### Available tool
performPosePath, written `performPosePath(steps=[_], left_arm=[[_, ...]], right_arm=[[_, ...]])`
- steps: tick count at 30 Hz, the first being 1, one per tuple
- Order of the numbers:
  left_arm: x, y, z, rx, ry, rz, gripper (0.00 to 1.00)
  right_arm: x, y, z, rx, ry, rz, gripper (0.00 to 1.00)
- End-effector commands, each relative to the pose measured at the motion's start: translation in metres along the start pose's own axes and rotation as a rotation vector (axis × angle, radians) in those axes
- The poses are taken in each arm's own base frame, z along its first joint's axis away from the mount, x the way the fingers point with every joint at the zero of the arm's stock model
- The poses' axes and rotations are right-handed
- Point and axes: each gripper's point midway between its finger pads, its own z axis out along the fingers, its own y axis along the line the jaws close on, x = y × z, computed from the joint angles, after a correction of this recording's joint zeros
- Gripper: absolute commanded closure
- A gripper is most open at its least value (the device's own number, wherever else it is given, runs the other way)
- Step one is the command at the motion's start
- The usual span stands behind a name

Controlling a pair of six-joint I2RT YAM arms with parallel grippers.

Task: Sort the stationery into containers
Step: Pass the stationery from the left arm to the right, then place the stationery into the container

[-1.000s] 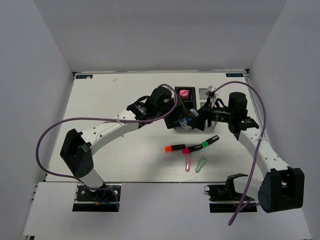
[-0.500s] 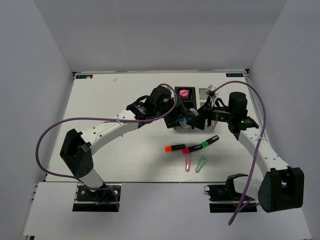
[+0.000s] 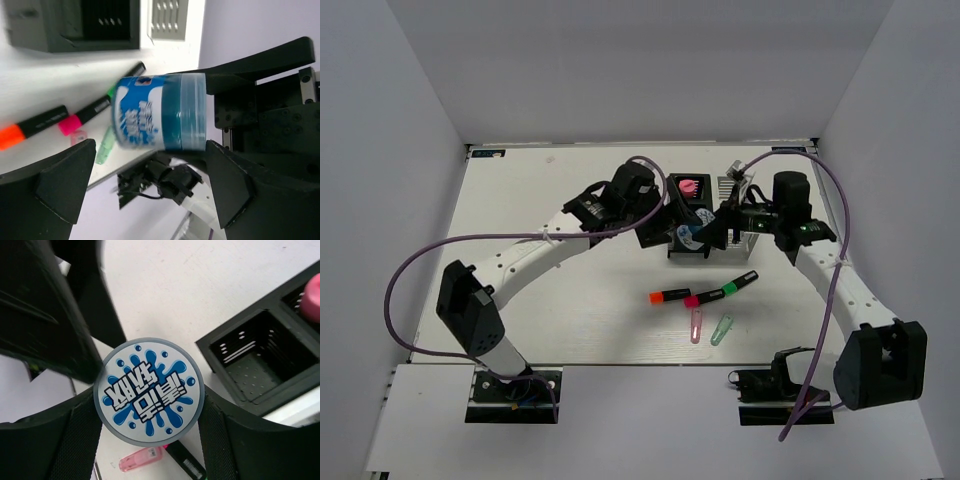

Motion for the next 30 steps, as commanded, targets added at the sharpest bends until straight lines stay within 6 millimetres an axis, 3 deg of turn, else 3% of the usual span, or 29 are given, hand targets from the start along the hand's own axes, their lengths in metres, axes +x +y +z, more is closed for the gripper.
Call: performPosePath(steps=[1,5,8,9,11,16,19,21,22,30], left_arm=[[-0.031,0.006,-0.047,-0.071,-0.115,0.066,0.00],[-0.063,0.051,-0.084,-0.246,-0.271,0.113,0.00],[-0.072,0.083,-0.126,-0.317,-0.360,0.132,0.00],[-0.070,0.101,-0.127,-0.354,-0.360,0.130,0.00],[-0.067,0.108,-0.141,-0.351,-0.361,0.175,0.00],[-0.031,0.152,-0.147,-0.460,-0.180,0.381,0.00],[-0.013,0.179,-0.148,-0.524,-0.117,0.442,0.00],[-0.008,0.183,-0.153,-0.519,-0.117,0.471,0.00],[-0.001,0.198,-0.150,-0.542,-0.090,0.474,0.00],[0.013,0.217,-0.154,-0.555,-0.073,0.478,0.00]], right_arm=[[-0.034,-0.017,-0.004,0.088,-0.039,-0.094,1.00],[-0.043,-0.038,0.003,0.138,-0.017,-0.091,1.00],[-0.046,-0.052,0.013,0.165,0.007,-0.076,1.00],[-0.044,-0.055,0.015,0.171,0.018,-0.070,1.00],[-0.044,-0.062,0.024,0.168,0.032,-0.064,1.00],[-0.040,-0.077,0.038,0.210,0.072,-0.066,1.00],[-0.035,-0.083,0.044,0.233,0.093,-0.079,1.00],[-0.033,-0.088,0.047,0.246,0.107,-0.095,1.00],[-0.031,-0.088,0.050,0.251,0.118,-0.098,1.00],[-0.016,-0.104,0.052,0.346,0.189,-0.141,1.00]])
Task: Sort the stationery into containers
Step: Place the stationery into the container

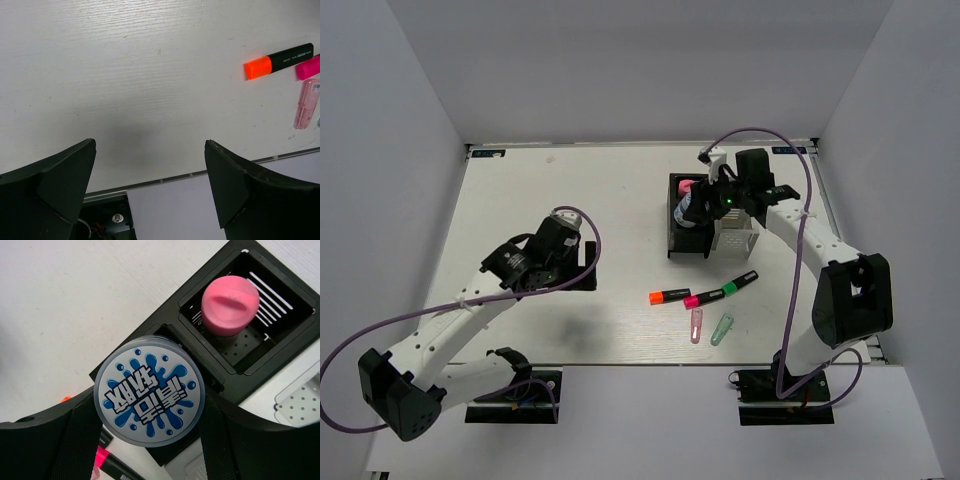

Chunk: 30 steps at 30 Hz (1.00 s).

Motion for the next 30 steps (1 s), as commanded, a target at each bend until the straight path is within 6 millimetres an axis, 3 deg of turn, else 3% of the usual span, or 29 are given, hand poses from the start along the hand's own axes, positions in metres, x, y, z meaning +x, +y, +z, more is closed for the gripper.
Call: performPosePath(steps=[1,26,27,30], left_arm=[[-0.001,0.004,-0.004,0.000,-0.028,0.026,0.00],[-0.001,-0.018,0.003,0.018,-0.015,0.087,0.00],[0.000,-0.019,0.004,0.015,-0.012,0.092,0.00],[-0.001,-0.023,0.005,0.003,-0.014,0.125,0.00]], right_arm=[[-0.021,-0.009,-0.003,0.070,-0.031,-0.092,1.00],[-0.005,-0.020,-0.016,0.184,0.020,-0.184,1.00],[-0.004,-0.019,-0.016,0.181,0.022,-0.187,0.97],[-0.001,-0.016,-0.016,0.160,0.035,-0.181,0.57]])
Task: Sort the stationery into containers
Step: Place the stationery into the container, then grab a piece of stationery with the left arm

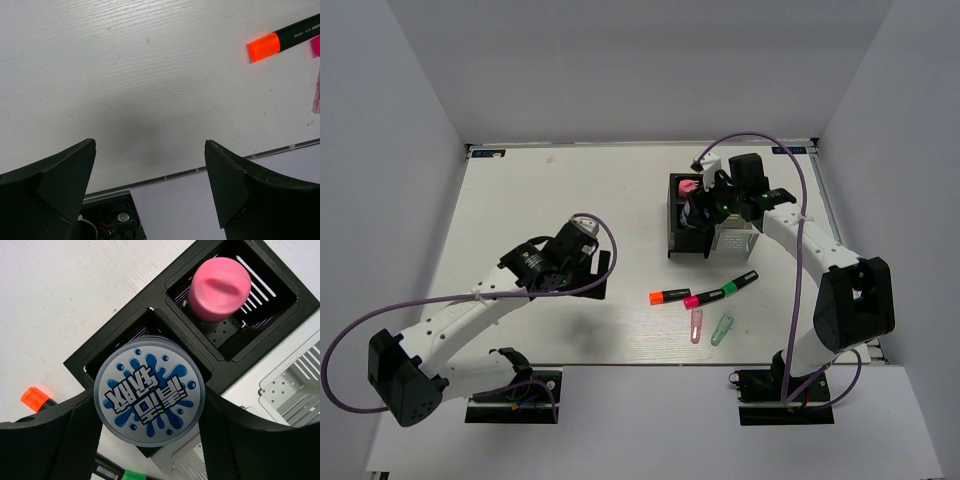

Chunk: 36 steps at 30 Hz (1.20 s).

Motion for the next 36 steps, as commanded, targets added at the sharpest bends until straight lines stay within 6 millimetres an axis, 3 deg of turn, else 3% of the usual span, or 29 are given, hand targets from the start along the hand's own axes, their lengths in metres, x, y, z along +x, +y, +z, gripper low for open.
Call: performPosePath(steps=[1,3,8,12,15,16,22,23,26,27,28,29,30,31,32,33,34,35,36], left_arm=[[-0.019,-0.013,-0.008,0.009,-0.065,0.038,0.00],[-0.021,-0.016,-0.008,0.005,-0.065,0.058,0.00],[-0.026,-0.035,-0.006,0.019,-0.088,0.133,0.00],[-0.027,-0.049,-0.004,0.044,-0.093,0.183,0.09],[-0.026,-0.057,0.000,0.065,-0.086,0.195,0.16],[-0.026,-0.058,0.002,0.065,-0.079,0.195,0.16],[-0.022,-0.063,0.006,0.069,-0.063,0.210,0.18],[-0.023,-0.064,0.006,0.070,-0.065,0.207,0.18],[-0.023,-0.064,0.005,0.071,-0.066,0.208,0.18],[-0.023,-0.066,0.007,0.078,-0.064,0.213,0.20],[-0.024,-0.070,0.006,0.090,-0.069,0.218,0.36],[-0.023,-0.074,0.007,0.108,-0.068,0.232,0.47],[-0.026,-0.082,0.008,0.131,-0.083,0.245,0.59],[-0.028,-0.090,0.009,0.142,-0.081,0.264,0.73],[-0.027,-0.096,0.009,0.151,-0.080,0.303,0.94],[-0.026,-0.103,0.015,0.154,-0.065,0.326,1.00],[-0.027,-0.119,0.015,0.179,-0.061,0.358,1.00],[-0.024,-0.123,0.019,0.186,-0.045,0.379,1.00],[-0.026,-0.133,0.026,0.203,-0.045,0.442,1.00]], right_arm=[[-0.014,-0.006,-0.012,0.034,-0.036,-0.045,0.53],[-0.017,-0.004,-0.016,0.031,-0.047,-0.047,0.44],[-0.024,0.003,-0.022,0.009,-0.068,-0.035,0.43],[-0.032,0.008,-0.029,-0.005,-0.089,-0.035,0.42],[-0.032,0.009,-0.029,-0.007,-0.085,-0.028,0.32],[-0.032,0.009,-0.029,-0.007,-0.084,-0.031,0.26],[-0.025,0.008,-0.024,-0.011,-0.066,-0.023,0.21],[-0.022,0.009,-0.022,-0.016,-0.057,-0.020,0.14],[-0.022,0.008,-0.022,-0.015,-0.059,-0.020,0.14],[-0.023,0.008,-0.025,-0.011,-0.064,-0.014,0.20],[-0.025,0.013,-0.027,-0.030,-0.078,-0.018,0.28],[-0.030,0.015,-0.032,-0.037,-0.097,-0.022,0.45],[-0.033,0.018,-0.040,-0.037,-0.110,-0.011,0.99],[-0.035,0.022,-0.045,-0.049,-0.117,0.000,1.00],[-0.032,0.032,-0.053,-0.075,-0.119,0.007,1.00],[-0.031,0.040,-0.064,-0.094,-0.129,0.010,1.00],[-0.029,0.049,-0.069,-0.135,-0.133,0.005,0.95],[-0.024,0.056,-0.077,-0.155,-0.135,-0.007,0.57],[-0.006,0.068,-0.084,-0.193,-0.092,0.001,0.18]])
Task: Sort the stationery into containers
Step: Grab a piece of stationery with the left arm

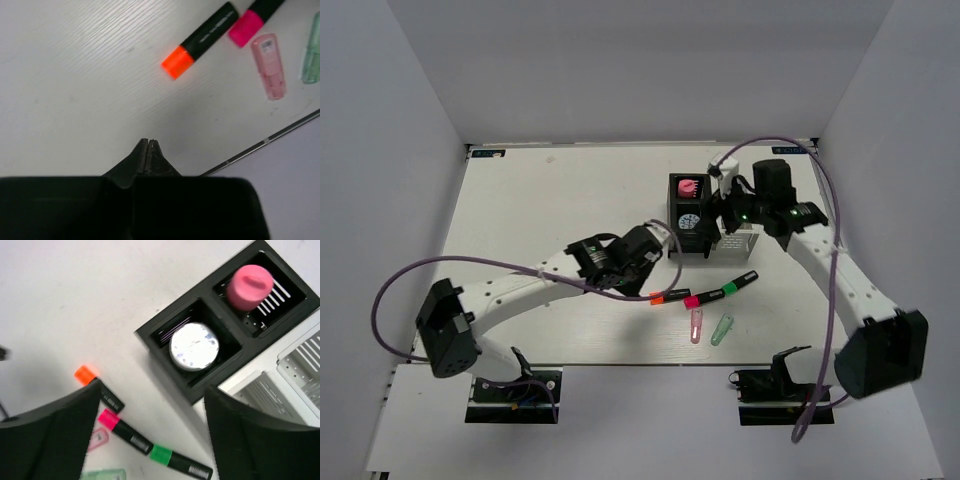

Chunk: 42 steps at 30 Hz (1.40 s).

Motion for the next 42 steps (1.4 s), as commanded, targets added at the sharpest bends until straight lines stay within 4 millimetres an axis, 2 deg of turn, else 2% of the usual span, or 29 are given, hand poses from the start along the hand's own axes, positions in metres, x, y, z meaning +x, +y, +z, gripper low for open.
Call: performPosePath(steps=[1,2,3,4,5,6,7,9,10,11,14,17,18,22,26,32,34,37,42], left_arm=[[-0.016,-0.039,0.016,0.127,-0.009,0.126,0.95],[-0.016,-0.047,0.025,0.146,0.001,0.180,0.83],[-0.018,-0.051,0.028,0.162,0.002,0.230,0.48],[-0.017,-0.055,0.033,0.190,0.015,0.279,0.43],[-0.016,-0.059,0.045,0.193,0.046,0.310,0.41],[-0.015,-0.060,0.050,0.197,0.054,0.348,0.34],[-0.017,-0.061,0.055,0.201,0.053,0.387,0.34],[-0.019,-0.063,0.072,0.196,0.069,0.456,0.34],[-0.015,-0.062,0.081,0.192,0.091,0.474,0.34],[-0.019,-0.068,0.084,0.212,0.089,0.482,0.34],[-0.028,-0.074,0.094,0.228,0.069,0.504,0.35],[-0.029,-0.077,0.106,0.244,0.081,0.527,0.35],[-0.035,-0.078,0.107,0.247,0.071,0.523,0.35],[-0.038,-0.081,0.114,0.289,0.084,0.506,0.35],[-0.033,-0.080,0.125,0.299,0.109,0.494,0.36],[-0.018,-0.073,0.139,0.299,0.153,0.483,0.37],[-0.018,-0.067,0.142,0.276,0.155,0.478,0.40],[-0.009,-0.067,0.146,0.292,0.185,0.481,0.44],[0.010,-0.055,0.156,0.241,0.238,0.489,0.52]], right_arm=[[0.019,0.041,-0.032,-0.134,0.012,-0.046,0.09],[0.027,0.044,-0.036,-0.143,0.030,-0.044,0.11],[0.045,0.053,-0.043,-0.163,0.067,-0.028,0.26],[0.049,0.054,-0.050,-0.159,0.062,-0.063,0.80],[0.055,0.056,-0.053,-0.159,0.075,-0.059,1.00],[0.069,0.059,-0.055,-0.156,0.090,-0.053,1.00],[0.067,0.059,-0.060,-0.142,0.066,-0.074,1.00],[0.080,0.064,-0.064,-0.140,0.058,-0.073,0.98],[0.081,0.066,-0.065,-0.144,0.050,-0.081,0.66],[0.087,0.069,-0.064,-0.158,0.055,-0.072,0.54],[0.090,0.072,-0.066,-0.166,0.044,-0.054,0.45],[0.091,0.073,-0.066,-0.177,0.035,-0.045,0.44],[0.092,0.074,-0.066,-0.181,0.038,-0.038,0.44],[0.091,0.073,-0.069,-0.172,0.027,-0.041,0.44],[0.094,0.071,-0.070,-0.163,0.027,-0.034,0.44],[0.093,0.069,-0.072,-0.162,0.020,-0.025,0.44],[0.092,0.069,-0.071,-0.162,0.021,-0.024,0.44],[0.092,0.068,-0.073,-0.155,0.018,-0.020,0.42],[0.090,0.066,-0.076,-0.147,0.001,-0.014,0.42]])
